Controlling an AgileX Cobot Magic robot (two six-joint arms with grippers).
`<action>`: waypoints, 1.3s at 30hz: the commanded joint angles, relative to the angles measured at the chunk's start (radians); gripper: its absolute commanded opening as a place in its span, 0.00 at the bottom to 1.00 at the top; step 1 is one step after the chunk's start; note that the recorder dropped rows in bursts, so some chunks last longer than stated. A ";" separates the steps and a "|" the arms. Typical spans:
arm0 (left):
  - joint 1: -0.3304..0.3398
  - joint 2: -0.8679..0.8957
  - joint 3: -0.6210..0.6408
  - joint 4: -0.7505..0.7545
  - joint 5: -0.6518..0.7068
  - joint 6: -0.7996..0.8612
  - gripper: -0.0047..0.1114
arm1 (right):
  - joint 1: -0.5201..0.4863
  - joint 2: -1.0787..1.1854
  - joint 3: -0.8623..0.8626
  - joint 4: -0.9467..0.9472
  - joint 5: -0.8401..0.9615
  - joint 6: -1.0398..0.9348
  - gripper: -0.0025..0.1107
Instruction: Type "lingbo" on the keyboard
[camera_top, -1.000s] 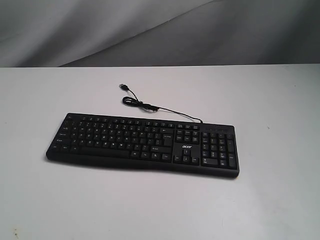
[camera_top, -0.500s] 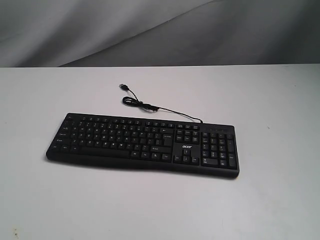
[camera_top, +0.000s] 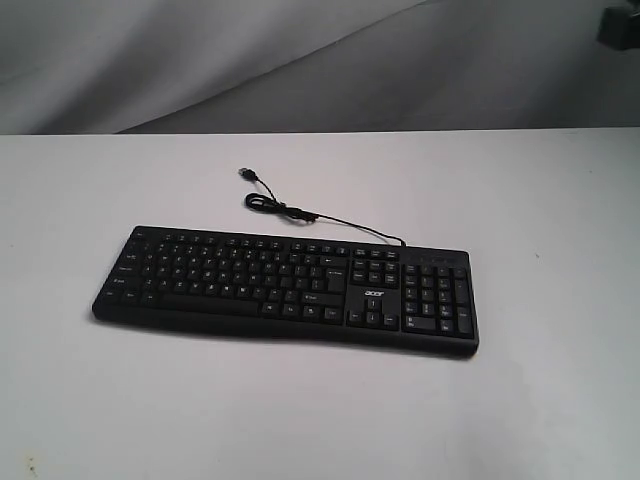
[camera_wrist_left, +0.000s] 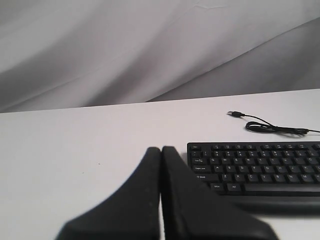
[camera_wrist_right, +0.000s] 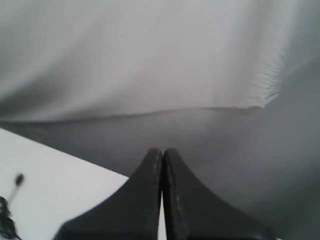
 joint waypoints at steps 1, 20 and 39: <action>-0.007 0.001 0.005 0.000 -0.002 -0.002 0.04 | 0.058 0.211 -0.185 -0.218 0.248 -0.025 0.02; -0.007 0.001 0.005 0.000 -0.002 -0.002 0.04 | 0.537 0.591 -0.305 1.005 0.546 -1.268 0.02; -0.007 0.001 0.005 0.000 -0.002 -0.002 0.04 | 0.649 0.816 -0.544 1.988 0.883 -2.225 0.02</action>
